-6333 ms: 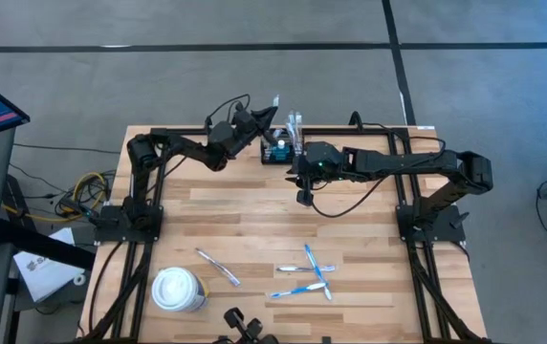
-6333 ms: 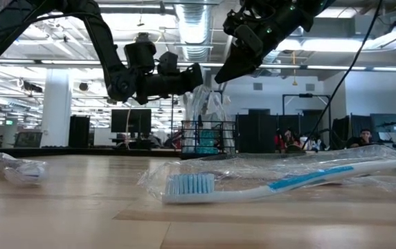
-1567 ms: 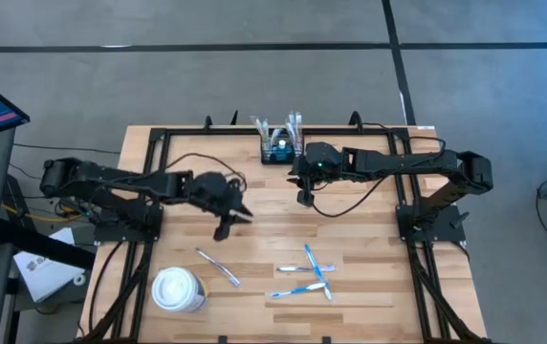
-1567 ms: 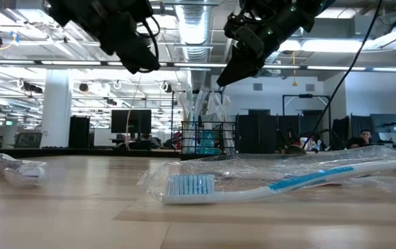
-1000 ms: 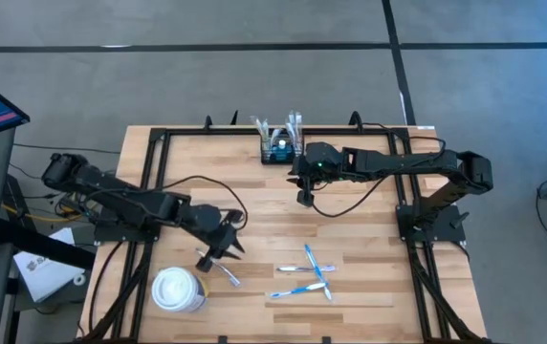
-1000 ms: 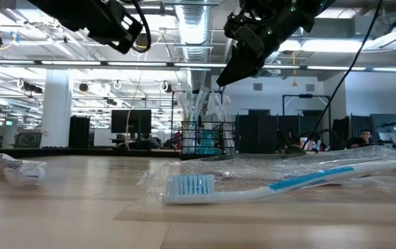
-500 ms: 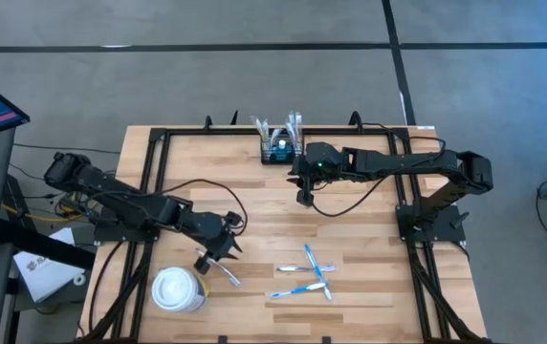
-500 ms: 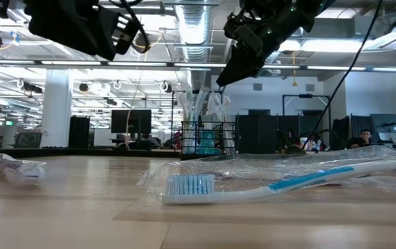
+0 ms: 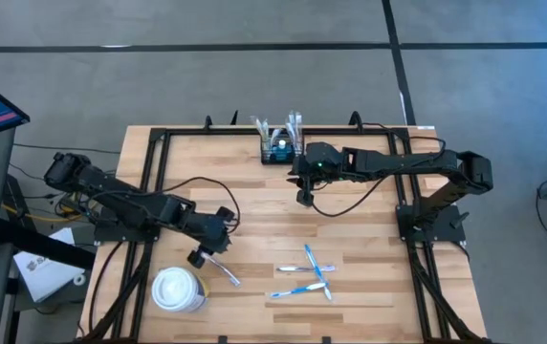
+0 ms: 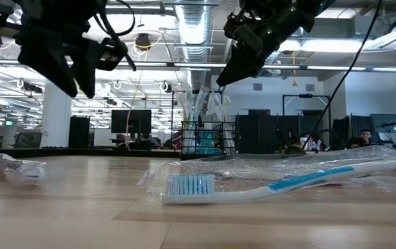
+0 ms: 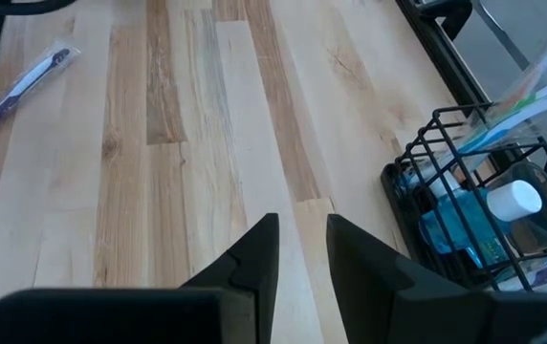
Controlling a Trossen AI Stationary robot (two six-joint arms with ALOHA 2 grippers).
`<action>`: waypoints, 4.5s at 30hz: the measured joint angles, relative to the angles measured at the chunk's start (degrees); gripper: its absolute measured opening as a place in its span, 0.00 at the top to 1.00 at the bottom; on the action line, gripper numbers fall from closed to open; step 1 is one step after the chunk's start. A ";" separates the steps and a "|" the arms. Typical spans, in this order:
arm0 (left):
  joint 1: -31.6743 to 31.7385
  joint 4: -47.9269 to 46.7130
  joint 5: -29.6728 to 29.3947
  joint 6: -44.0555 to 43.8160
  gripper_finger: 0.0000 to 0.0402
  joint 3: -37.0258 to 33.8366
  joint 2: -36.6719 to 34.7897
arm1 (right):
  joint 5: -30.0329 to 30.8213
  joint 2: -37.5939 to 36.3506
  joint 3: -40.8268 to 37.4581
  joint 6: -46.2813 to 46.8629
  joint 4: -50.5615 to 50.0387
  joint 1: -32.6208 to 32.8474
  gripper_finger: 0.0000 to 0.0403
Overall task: Pick & Place toothbrushing station
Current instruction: Put the purple toothbrush into the mesh organizer
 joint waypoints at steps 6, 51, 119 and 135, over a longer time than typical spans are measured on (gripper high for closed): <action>0.13 -6.09 -0.17 -1.78 0.78 0.00 0.00 | -0.01 0.00 0.00 0.00 -0.04 0.00 0.80; -2.55 -8.92 5.44 -9.15 0.78 -8.48 0.13 | 0.00 0.00 0.00 0.29 -0.12 0.04 0.80; 1.14 13.92 -23.10 -9.09 0.97 -16.84 0.20 | 0.00 0.00 0.00 1.44 0.51 0.37 0.80; 8.20 35.29 -25.40 -9.27 0.96 -16.72 0.11 | 0.00 0.00 0.00 1.29 0.77 0.37 0.80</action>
